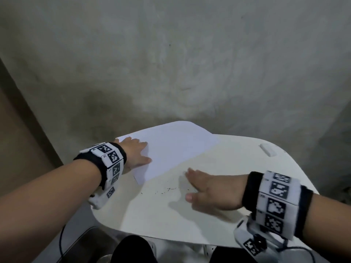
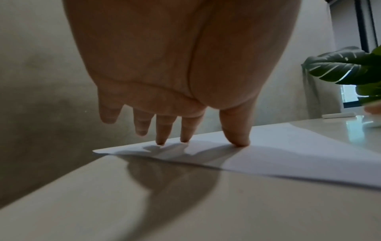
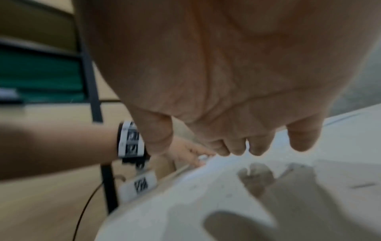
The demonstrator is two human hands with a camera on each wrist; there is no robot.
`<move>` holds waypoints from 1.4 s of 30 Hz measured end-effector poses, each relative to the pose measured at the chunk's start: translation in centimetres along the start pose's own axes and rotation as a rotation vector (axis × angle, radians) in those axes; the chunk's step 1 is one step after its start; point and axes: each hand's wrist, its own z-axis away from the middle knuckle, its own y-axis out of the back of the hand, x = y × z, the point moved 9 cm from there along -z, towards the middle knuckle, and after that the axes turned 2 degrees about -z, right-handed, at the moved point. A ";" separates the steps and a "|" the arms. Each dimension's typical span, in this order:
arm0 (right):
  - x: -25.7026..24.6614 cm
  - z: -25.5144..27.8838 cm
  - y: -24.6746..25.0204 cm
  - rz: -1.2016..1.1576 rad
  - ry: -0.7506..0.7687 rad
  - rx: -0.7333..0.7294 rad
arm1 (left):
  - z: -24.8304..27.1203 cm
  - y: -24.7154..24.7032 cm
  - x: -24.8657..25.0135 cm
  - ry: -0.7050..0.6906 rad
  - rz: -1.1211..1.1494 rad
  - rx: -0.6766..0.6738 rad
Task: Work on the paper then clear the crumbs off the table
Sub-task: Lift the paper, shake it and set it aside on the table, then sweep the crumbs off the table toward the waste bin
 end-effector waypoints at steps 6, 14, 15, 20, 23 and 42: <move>10.8 10.4 -1.2 -0.293 -0.376 0.242 | -1.3 0.9 1.7 -0.086 -0.017 -0.020; 5.0 2.6 -4.8 -0.188 -0.393 0.403 | -1.6 1.9 4.1 -0.169 0.029 -0.036; 3.0 1.3 -3.9 -0.262 -0.286 0.435 | -1.4 2.0 4.3 -0.175 0.042 -0.026; 3.3 3.1 -1.7 -1.041 -0.004 0.592 | 0.4 2.1 3.3 -0.209 0.172 0.065; 10.7 7.9 -3.6 -0.701 -0.313 0.718 | 3.1 1.8 0.4 -0.190 0.219 0.132; 7.9 9.7 -1.8 -0.772 -0.228 0.752 | 15.8 -3.4 11.0 -0.384 0.413 0.296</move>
